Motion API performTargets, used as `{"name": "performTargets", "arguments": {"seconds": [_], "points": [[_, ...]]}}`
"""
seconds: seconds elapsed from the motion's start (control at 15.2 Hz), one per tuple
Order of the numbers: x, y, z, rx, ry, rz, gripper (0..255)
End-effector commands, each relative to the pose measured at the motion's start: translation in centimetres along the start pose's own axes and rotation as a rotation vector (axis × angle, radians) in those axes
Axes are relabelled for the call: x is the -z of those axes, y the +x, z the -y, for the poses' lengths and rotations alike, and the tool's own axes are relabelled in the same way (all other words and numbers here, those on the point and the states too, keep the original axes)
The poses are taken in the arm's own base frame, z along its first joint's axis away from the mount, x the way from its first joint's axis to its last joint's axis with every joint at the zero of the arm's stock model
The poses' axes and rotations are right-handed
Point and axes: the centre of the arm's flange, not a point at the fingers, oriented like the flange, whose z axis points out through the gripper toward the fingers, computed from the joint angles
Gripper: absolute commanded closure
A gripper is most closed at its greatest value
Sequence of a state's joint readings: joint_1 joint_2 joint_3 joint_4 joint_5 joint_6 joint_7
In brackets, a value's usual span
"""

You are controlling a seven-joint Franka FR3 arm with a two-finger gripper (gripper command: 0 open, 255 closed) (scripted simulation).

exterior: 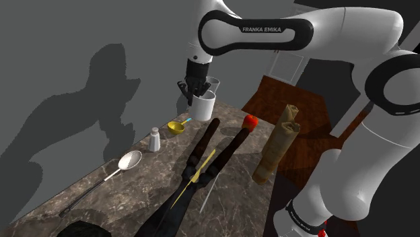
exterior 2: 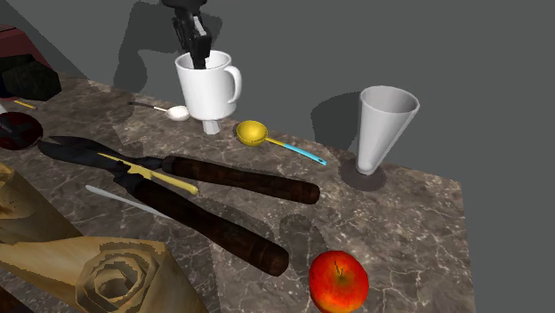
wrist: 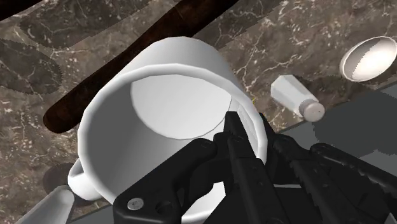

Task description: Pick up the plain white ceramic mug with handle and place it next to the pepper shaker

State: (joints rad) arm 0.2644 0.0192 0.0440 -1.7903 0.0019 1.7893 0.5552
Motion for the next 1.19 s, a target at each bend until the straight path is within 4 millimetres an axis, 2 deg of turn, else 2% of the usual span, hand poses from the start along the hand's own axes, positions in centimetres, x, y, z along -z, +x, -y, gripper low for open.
{"name": "performTargets", "arguments": {"seconds": [0.0,0.53,0.59,1.12], "points": [[-0.1,-1.4,2.5,-0.001,0.000,0.000,255],[-0.1,-6.0,12.0,-0.001,0.000,0.000,255],[-0.1,-7.0,13.9,-0.001,0.000,0.000,255],[-4.3,-6.9,14.0,-0.001,0.000,0.000,255]]}}
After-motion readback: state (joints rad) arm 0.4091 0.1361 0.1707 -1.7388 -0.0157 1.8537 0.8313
